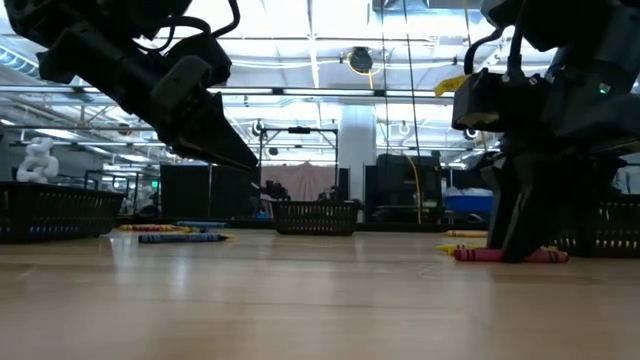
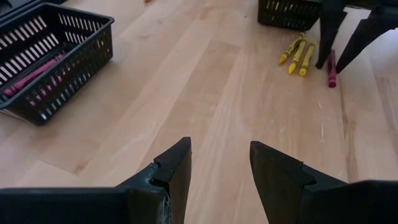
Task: Sort crayons
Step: Put the red crayon into the top black bin
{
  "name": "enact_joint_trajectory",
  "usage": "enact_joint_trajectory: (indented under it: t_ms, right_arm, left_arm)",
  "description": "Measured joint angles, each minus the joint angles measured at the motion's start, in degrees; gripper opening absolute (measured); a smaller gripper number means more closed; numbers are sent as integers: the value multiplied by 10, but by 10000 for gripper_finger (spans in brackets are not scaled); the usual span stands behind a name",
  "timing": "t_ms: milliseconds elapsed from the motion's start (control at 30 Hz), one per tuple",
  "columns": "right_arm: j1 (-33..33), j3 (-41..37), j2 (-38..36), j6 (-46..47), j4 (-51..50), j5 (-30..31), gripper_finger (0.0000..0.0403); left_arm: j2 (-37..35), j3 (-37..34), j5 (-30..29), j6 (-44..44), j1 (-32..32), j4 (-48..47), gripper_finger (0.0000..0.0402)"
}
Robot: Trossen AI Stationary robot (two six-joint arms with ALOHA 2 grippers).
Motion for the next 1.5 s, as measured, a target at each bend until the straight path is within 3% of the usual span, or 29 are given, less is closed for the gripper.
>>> enact_joint_trajectory:
  t_ms: [167,533,700,1100,1500]
  right_arm:
    - [9,-1,10,-1,-2,1,10]
    - [11,-6,-62,-19,14,11,2]
    - [-4,-4,-76,-75,114,31,1]
    - [-74,-53,-45,-189,481,37,0]
    - [-138,-58,-45,-268,614,20,0]
  left_arm:
    - [0,0,0,0,0,0,164]
    - [0,0,2,0,0,0,164]
    - [0,0,2,0,0,0,164]
    - [0,0,2,0,-13,-1,164]
    - [0,0,-5,16,-17,1,164]
